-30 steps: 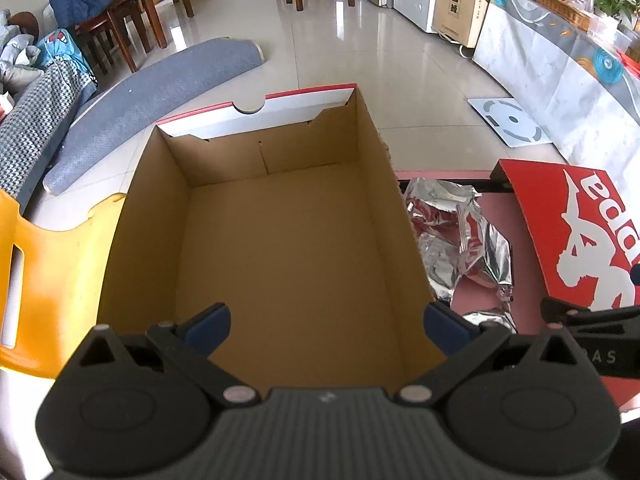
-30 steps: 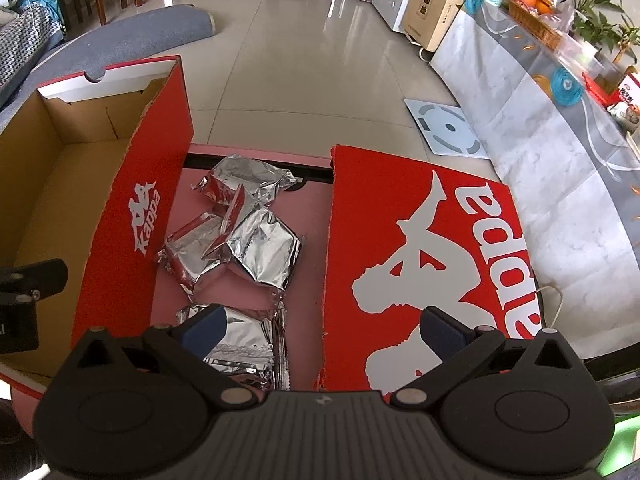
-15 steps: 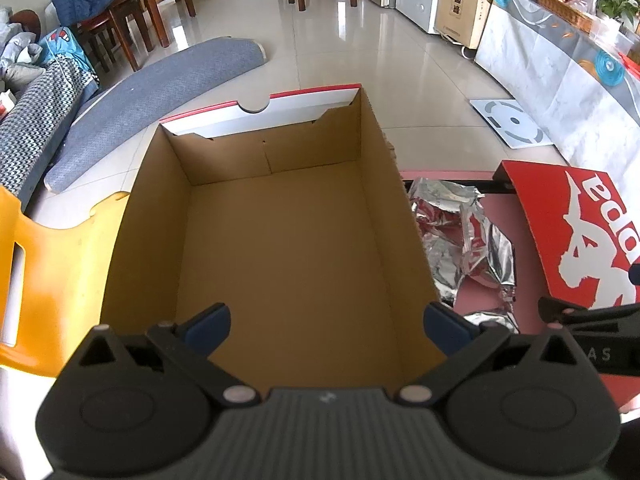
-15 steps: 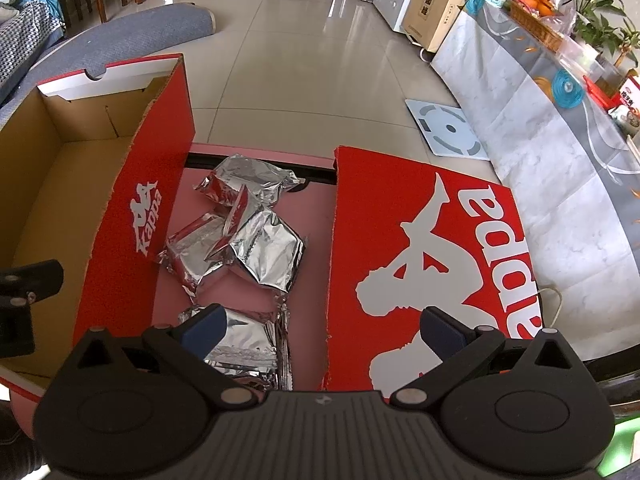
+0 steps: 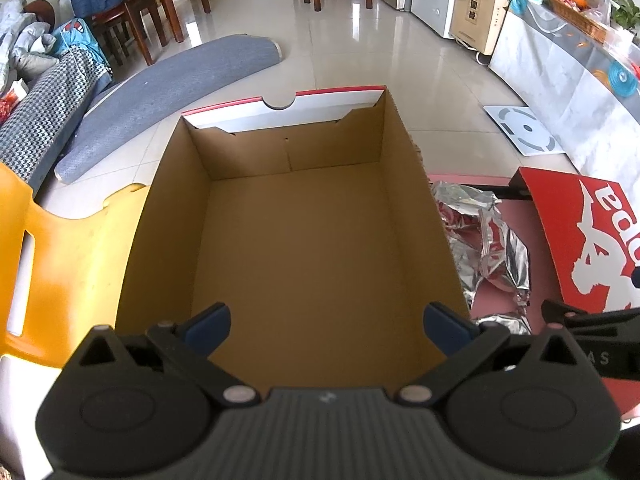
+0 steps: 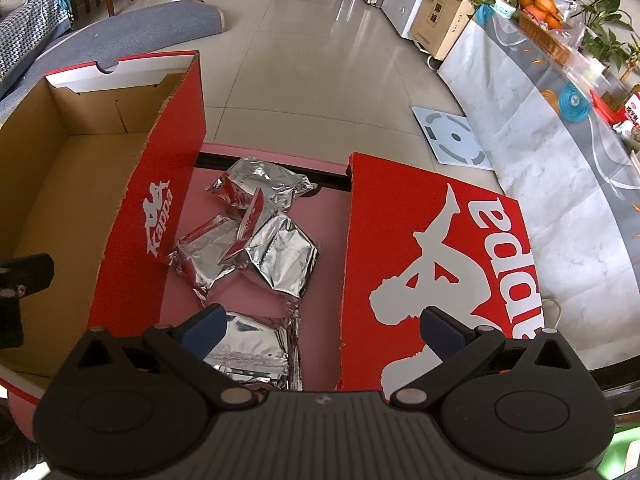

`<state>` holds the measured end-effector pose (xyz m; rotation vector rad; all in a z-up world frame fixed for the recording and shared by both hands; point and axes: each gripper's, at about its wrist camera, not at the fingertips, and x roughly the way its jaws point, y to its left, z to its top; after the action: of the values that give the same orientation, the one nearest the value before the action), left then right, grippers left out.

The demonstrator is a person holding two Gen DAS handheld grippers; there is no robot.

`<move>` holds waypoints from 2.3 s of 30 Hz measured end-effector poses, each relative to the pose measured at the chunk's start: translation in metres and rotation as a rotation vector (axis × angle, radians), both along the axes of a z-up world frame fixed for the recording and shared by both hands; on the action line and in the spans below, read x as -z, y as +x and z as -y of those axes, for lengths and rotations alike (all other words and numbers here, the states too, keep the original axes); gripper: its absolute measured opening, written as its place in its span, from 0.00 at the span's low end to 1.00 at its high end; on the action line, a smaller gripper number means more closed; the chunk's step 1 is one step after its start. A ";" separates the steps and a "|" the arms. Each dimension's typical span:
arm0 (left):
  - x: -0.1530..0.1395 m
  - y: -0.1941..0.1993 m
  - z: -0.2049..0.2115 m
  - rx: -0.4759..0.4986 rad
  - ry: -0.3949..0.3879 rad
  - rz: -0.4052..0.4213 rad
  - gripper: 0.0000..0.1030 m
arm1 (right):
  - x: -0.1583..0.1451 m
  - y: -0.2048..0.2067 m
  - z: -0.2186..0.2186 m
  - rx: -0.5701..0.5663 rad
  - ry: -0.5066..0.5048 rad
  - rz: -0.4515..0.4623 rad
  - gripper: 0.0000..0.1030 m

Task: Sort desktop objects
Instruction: 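Lower the open right tool toward the nearest silver foil packet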

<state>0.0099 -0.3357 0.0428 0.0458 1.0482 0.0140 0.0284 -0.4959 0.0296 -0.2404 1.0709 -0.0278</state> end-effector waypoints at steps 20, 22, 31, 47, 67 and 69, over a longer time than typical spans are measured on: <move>0.003 -0.001 -0.006 -0.014 0.012 -0.004 1.00 | 0.001 0.002 -0.011 -0.030 -0.014 0.005 1.00; 0.003 -0.002 -0.007 -0.017 0.018 -0.001 1.00 | 0.001 0.003 -0.012 -0.032 -0.017 0.006 1.00; 0.006 -0.001 -0.012 -0.030 0.010 -0.018 1.00 | 0.002 0.004 -0.015 -0.036 -0.016 0.005 1.00; 0.014 0.000 -0.025 -0.023 -0.019 -0.042 1.00 | 0.003 0.007 -0.008 -0.107 0.107 0.014 0.99; 0.011 -0.004 -0.024 -0.003 -0.001 -0.017 1.00 | 0.038 0.002 -0.013 -0.210 0.156 -0.089 0.93; 0.012 -0.004 -0.024 -0.002 0.005 -0.018 1.00 | 0.040 0.005 -0.010 -0.193 0.172 -0.096 0.93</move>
<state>0.0055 -0.3118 0.0308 0.0500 1.0667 0.0182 0.0334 -0.4860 -0.0099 -0.1899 1.1341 0.2510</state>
